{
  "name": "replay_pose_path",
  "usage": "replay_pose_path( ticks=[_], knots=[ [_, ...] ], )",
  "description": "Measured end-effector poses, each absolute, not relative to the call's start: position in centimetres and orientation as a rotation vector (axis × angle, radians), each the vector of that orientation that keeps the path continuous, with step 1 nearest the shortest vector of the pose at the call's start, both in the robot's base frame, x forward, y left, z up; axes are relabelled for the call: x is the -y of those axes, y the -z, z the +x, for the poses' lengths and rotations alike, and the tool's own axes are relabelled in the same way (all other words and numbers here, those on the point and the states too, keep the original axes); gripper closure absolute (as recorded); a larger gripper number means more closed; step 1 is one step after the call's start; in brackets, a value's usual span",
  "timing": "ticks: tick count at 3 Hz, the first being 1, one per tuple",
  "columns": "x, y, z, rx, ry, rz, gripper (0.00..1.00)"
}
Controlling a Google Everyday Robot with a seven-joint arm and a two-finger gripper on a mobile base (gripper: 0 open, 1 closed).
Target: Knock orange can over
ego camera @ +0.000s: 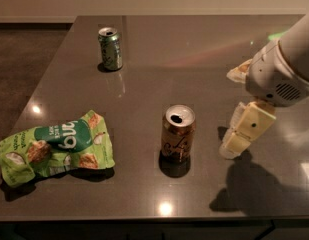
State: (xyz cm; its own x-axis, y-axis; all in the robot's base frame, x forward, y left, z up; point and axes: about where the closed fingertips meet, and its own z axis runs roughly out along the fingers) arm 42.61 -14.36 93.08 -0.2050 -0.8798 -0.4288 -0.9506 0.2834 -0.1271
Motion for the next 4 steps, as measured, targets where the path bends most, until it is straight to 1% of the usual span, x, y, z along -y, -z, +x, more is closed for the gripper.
replay_pose_path(
  ticks=[2, 3, 4],
  knots=[
    [8.1, -90.7, 42.9, -1.981, -0.415, -1.570, 0.00],
    [6.8, -90.2, 43.1, -1.951, -0.465, -1.566, 0.00],
    [5.8, -89.5, 43.0, -1.930, -0.504, -1.580, 0.16]
  ],
)
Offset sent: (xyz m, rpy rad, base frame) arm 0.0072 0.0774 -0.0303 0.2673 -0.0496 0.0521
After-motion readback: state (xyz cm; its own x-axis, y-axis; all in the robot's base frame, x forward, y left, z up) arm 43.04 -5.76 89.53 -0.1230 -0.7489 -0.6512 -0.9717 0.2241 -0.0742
